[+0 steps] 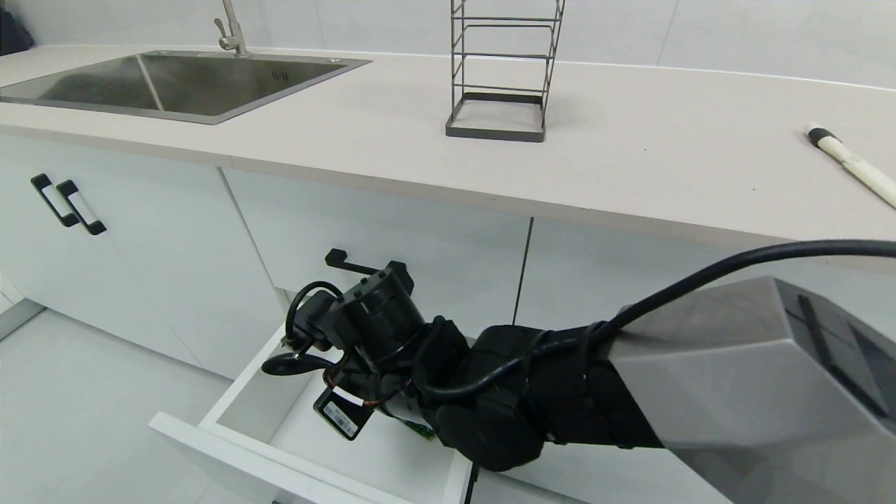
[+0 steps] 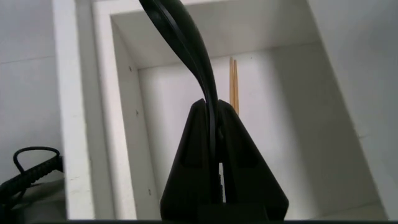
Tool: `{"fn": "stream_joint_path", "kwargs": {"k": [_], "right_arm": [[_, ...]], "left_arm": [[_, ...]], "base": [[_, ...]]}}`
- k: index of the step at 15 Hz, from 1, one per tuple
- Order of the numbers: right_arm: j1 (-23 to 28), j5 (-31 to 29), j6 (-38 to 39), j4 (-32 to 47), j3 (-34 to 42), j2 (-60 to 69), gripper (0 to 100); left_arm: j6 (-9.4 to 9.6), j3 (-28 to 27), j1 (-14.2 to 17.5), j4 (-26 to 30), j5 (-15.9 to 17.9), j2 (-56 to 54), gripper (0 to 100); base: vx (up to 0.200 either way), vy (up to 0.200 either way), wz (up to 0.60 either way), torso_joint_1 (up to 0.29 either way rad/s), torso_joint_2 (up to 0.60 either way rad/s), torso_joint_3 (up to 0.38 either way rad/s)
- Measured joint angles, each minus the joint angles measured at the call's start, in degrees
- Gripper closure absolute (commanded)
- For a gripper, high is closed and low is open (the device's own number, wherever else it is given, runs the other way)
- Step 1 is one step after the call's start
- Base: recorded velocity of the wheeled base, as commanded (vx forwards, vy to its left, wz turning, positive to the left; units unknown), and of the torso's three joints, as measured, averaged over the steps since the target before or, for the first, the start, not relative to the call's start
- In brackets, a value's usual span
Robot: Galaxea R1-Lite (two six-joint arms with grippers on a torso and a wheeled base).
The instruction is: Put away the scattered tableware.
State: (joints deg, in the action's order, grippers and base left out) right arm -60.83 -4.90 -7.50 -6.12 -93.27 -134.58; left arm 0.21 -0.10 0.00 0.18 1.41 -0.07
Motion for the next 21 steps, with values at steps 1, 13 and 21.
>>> {"fn": "stream_joint_path", "kwargs": {"k": [1, 13, 21], "right_arm": [[0.24, 0.01, 0.02, -0.52, -0.35, -0.94, 100], [3.06, 0.09, -0.11, -4.11, -4.19, -10.68, 100], [3.5, 0.06, -0.16, -3.97, -8.61, -16.32, 100]], "left_arm": [[-0.02, 0.0, 0.0, -0.02, 0.0, 0.0, 0], [0.0, 0.0, 0.0, 0.0, -0.02, 0.0, 0], [-0.02, 0.0, 0.0, 0.0, 0.0, 0.0, 0]], "base": [[0.0, 0.0, 0.0, 0.0, 0.0, 0.0], [0.0, 0.0, 0.0, 0.0, 0.0, 0.0], [0.0, 0.0, 0.0, 0.0, 0.0, 0.0]]}}
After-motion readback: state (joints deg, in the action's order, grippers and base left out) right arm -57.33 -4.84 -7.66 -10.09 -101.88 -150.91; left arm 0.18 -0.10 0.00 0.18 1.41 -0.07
